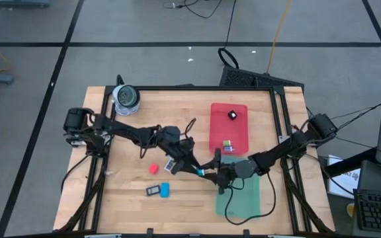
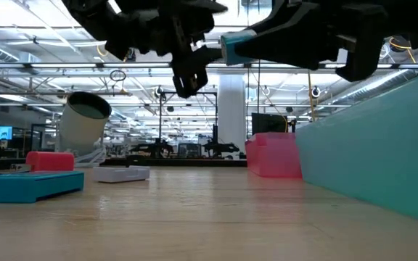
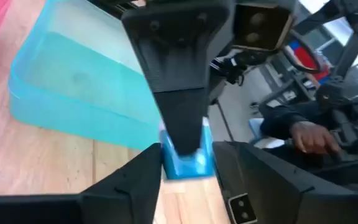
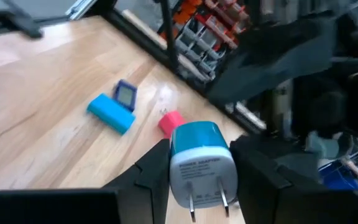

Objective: Pick & Place Office items
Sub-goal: Put the blue charger adapter into the red bin

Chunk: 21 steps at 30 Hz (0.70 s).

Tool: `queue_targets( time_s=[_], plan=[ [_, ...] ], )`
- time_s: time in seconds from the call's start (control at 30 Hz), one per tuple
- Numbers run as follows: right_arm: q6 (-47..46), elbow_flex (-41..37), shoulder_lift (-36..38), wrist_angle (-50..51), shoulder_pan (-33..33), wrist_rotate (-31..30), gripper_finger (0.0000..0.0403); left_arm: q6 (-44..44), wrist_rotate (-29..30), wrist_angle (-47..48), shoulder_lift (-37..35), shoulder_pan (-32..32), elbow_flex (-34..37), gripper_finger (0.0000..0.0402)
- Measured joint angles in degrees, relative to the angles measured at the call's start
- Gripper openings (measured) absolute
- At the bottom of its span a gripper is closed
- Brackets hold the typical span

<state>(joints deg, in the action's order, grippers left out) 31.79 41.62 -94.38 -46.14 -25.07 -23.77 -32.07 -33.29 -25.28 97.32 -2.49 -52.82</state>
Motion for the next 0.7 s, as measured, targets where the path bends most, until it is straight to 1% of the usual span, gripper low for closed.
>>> queue_targets(
  time_s=[0.07,0.13,0.23,0.3,0.4,0.53,0.6,0.7],
  plan=[
    [-0.19,-0.11,0.19,0.34,-0.25,-0.05,0.0127,-0.68,-2.04,0.42,-0.84,1.03,0.00,0.0222],
    [-0.24,-0.13,0.20,0.56,-0.41,-0.20,0.0127,-0.64,-2.42,-0.54,-1.15,1.54,-0.13,0.0232],
    [-0.50,-0.11,0.61,0.51,-0.55,-0.27,0.0127,0.20,-2.56,0.39,-1.62,1.83,0.03,0.0243],
    [-1.10,-0.11,0.99,2.28,-0.57,-0.91,0.0127,1.77,-2.60,0.20,-2.10,1.96,0.00,0.0249],
    [-2.22,-0.16,3.19,5.91,-0.96,-4.35,0.0127,5.44,-2.51,1.04,-3.87,2.04,-0.01,0.0254],
    [-6.16,-0.13,7.71,12.66,-1.39,-7.79,0.0127,12.11,-2.14,1.90,-8.33,2.04,0.73,0.0252],
    [-7.91,-0.56,10.27,15.97,-1.49,-8.51,0.0127,15.02,-0.71,2.20,-11.42,2.02,1.86,0.0249],
    [-10.10,-2.89,13.78,16.49,-1.47,-9.47,0.0127,19.31,3.47,4.34,-16.30,2.00,4.70,0.0244]
  ],
)
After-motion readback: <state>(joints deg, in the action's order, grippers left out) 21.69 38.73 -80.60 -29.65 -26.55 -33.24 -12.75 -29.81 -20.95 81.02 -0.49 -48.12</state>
